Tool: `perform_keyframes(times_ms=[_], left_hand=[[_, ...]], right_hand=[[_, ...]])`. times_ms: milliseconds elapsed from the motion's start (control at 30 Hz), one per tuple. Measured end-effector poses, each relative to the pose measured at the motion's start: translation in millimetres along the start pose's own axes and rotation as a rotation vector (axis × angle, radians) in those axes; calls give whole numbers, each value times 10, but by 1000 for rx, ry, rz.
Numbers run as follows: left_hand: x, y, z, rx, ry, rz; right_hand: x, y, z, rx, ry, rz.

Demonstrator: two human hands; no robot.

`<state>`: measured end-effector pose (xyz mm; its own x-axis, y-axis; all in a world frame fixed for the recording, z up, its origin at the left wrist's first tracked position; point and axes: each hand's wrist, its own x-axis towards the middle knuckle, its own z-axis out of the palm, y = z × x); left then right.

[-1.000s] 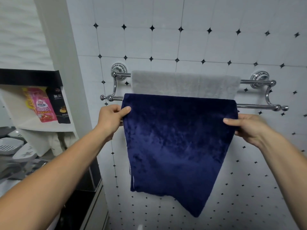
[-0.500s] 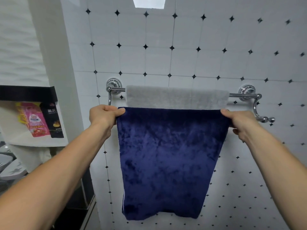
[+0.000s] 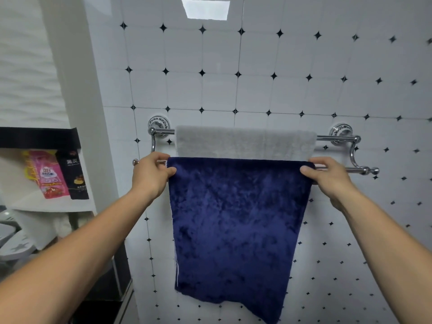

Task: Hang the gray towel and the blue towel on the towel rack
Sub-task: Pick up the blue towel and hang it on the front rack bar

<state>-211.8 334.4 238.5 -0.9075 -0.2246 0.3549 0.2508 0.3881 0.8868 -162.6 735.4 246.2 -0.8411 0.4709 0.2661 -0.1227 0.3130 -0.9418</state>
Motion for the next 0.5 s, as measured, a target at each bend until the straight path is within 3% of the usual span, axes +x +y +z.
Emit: perform_keyframes(times_ms=[67,200,500], left_hand=[[9,-11,4,216,11,101],[-15,33,-21,639,79,302],[-99,97,-109,705,-23,281]], right_hand=[[-15,29,-4,-70,-96,-53],[37,56,-9,-282,-69,-113],[88,99,26,-356,-59,-143]])
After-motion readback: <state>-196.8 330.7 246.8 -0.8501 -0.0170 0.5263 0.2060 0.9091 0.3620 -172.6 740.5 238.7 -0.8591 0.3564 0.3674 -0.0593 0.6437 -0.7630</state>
